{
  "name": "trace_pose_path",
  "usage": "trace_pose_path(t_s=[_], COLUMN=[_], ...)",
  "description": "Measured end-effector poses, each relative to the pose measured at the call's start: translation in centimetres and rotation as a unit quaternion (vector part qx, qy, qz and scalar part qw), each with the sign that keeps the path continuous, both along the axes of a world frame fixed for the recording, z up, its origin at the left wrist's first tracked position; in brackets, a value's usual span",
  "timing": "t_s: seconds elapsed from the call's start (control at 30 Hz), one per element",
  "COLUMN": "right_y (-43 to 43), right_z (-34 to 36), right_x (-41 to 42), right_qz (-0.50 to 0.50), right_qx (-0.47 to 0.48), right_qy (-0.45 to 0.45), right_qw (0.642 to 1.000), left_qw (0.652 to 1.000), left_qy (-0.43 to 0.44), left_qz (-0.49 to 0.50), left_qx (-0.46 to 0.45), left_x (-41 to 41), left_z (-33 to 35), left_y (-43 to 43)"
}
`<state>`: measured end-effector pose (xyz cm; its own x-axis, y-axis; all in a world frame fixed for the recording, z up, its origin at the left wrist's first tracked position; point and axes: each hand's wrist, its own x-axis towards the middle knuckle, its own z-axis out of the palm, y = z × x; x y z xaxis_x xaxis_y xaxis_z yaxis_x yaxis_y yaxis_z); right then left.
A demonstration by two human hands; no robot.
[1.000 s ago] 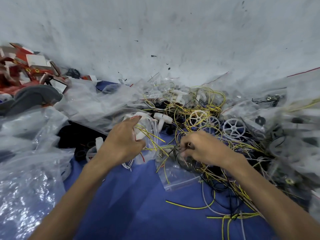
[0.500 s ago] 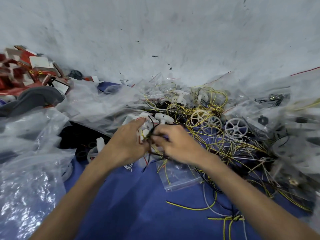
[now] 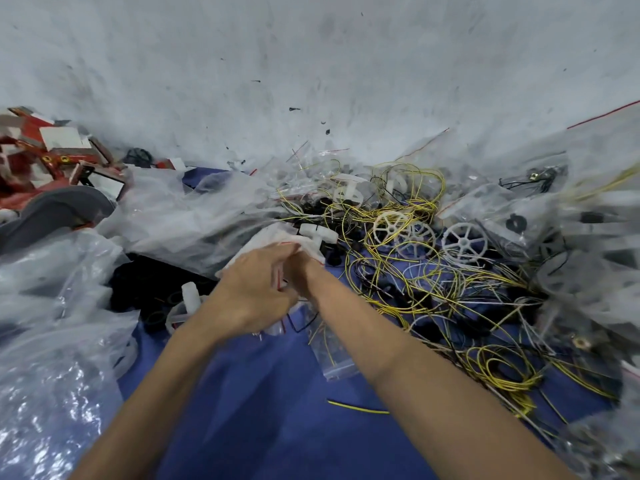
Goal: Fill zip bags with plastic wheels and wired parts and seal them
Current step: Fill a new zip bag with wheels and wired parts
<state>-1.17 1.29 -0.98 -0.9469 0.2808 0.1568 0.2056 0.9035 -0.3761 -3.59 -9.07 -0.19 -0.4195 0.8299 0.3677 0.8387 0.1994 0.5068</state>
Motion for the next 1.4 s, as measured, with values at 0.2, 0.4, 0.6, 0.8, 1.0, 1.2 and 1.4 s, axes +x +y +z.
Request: trace_pose_path(t_s=[0.2,0.4,0.6,0.8,1.0,1.2,1.4], right_y=[0.3,0.6,-0.2,-5.7,-4.6,-2.2,-0.8], right_z=[0.4,0.9,0.3,-7.1,-4.4,-0.4,1.1], right_x=[1.9,4.0,7.2,3.2,3.8,8.2,10.8], right_qz=[0.013,0.081,0.055,-0.026,0.078,0.162,0.147], right_qx=[0.133,0.118,0.174,0.21,0.207,0.049,-0.028], right_qy=[-0.086,0.002,0.349,-0.052,-0.08,-0.103,-0.08], right_qw=[0.987,0.99,0.919,0.976,0.972,0.98,0.985], left_qw=[0.993,0.986,0.966,0.948,0.966,0.977,0.995], left_qy=[-0.106,-0.155,-0.21,-0.268,-0.225,-0.197,-0.089], left_qz=[0.047,0.05,0.12,0.118,0.09,0.05,-0.023], left_qx=[0.017,0.026,0.088,0.128,0.088,0.067,0.029], left_x=[-1.2,-1.8,-4.7,-5.5,-5.7,-5.8,-5.4], left_z=[-0.1,0.5,1.1,1.4,0.0,-1.3,-1.0], left_y=[0.3,0.6,1.6,2.0,0.3,-0.6,-1.6])
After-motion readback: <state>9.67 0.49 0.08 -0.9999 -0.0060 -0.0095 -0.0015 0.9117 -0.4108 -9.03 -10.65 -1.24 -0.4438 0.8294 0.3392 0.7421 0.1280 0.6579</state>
